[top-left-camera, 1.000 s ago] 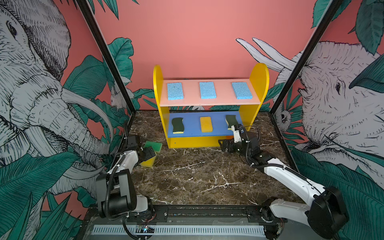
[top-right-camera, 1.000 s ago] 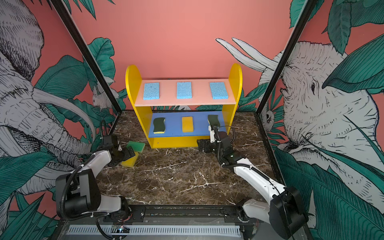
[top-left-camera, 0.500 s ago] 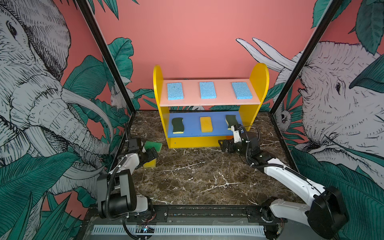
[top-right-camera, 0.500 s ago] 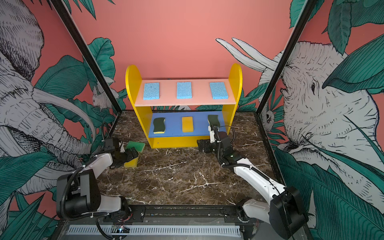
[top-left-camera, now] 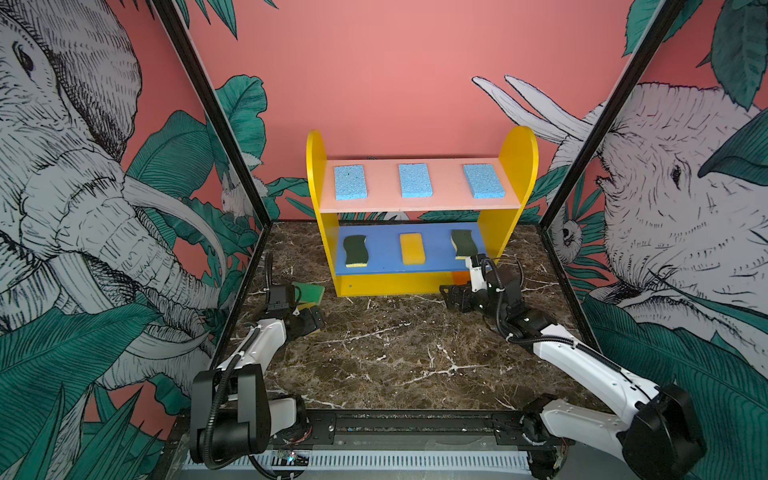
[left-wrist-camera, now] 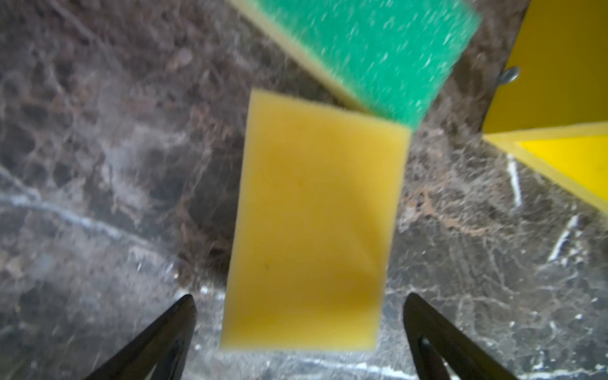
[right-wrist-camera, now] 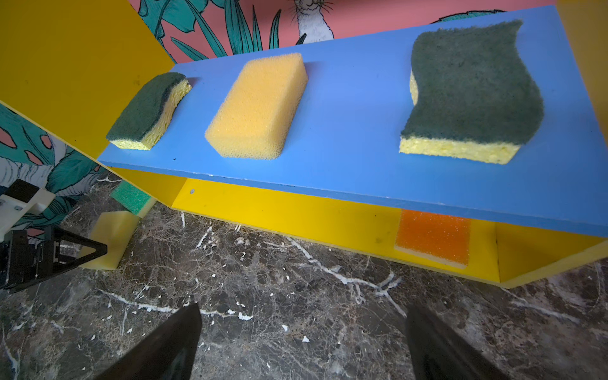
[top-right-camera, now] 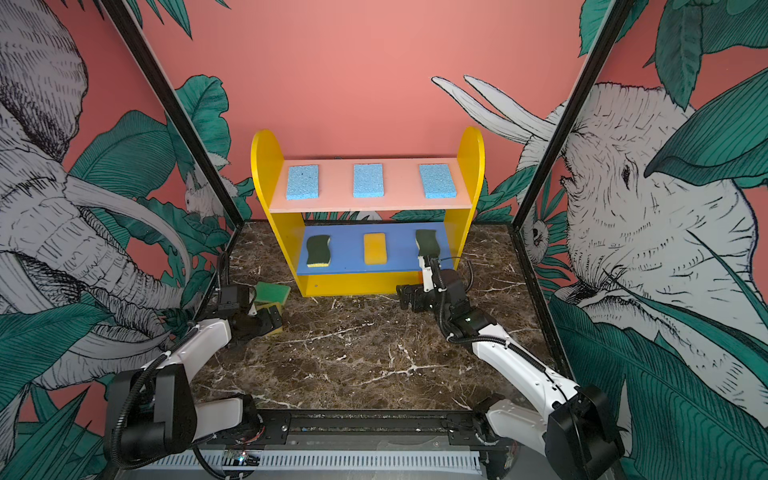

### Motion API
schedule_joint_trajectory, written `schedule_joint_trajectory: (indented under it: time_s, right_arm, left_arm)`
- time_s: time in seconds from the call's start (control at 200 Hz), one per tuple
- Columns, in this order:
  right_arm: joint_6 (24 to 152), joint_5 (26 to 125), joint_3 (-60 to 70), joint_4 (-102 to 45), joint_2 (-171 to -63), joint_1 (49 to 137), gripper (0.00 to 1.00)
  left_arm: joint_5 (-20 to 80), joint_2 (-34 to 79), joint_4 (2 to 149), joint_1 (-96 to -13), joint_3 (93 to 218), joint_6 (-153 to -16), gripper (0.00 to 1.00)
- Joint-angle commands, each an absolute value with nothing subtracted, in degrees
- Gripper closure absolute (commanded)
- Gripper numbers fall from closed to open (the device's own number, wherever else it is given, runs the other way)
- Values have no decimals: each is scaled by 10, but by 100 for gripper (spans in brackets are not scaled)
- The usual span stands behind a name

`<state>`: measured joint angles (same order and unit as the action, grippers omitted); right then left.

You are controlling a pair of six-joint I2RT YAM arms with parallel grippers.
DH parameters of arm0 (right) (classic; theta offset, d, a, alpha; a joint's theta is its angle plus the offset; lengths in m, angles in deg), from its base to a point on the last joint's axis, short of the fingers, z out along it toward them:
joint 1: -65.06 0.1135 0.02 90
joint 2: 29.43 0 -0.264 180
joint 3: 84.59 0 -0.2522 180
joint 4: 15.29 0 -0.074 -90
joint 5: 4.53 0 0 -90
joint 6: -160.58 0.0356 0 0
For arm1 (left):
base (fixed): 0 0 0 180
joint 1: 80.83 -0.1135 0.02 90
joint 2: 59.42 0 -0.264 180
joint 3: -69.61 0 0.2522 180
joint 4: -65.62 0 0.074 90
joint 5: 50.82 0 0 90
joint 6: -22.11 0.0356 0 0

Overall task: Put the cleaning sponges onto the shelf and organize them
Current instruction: 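Lift the yellow sponge with the left gripper while the right gripper draws back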

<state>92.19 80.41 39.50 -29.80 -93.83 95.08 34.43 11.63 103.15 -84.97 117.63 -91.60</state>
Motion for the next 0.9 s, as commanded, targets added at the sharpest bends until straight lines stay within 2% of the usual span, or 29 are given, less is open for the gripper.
schedule_joint_trajectory:
  time_s: [0.0,0.285,0.695,0.785,0.895]
  right_arm:
    - [916,802,397,-283,-923,952,1]
    - [920,805,411,-291,-906,952,1]
    - [918,816,434,-312,-854,952,1]
    - [917,821,443,-312,-839,952,1]
    - [918,820,449,-317,-824,952,1]
  left_arm:
    - [389,95,1048,-831,1166,-952,1]
    - [453,117,1062,-777,1178,-978,1]
    - [492,152,1066,-750,1191,-1036,17]
    - [490,161,1053,-731,1198,-1039,27]
    - [507,180,1061,-703,1210,-1050,28]
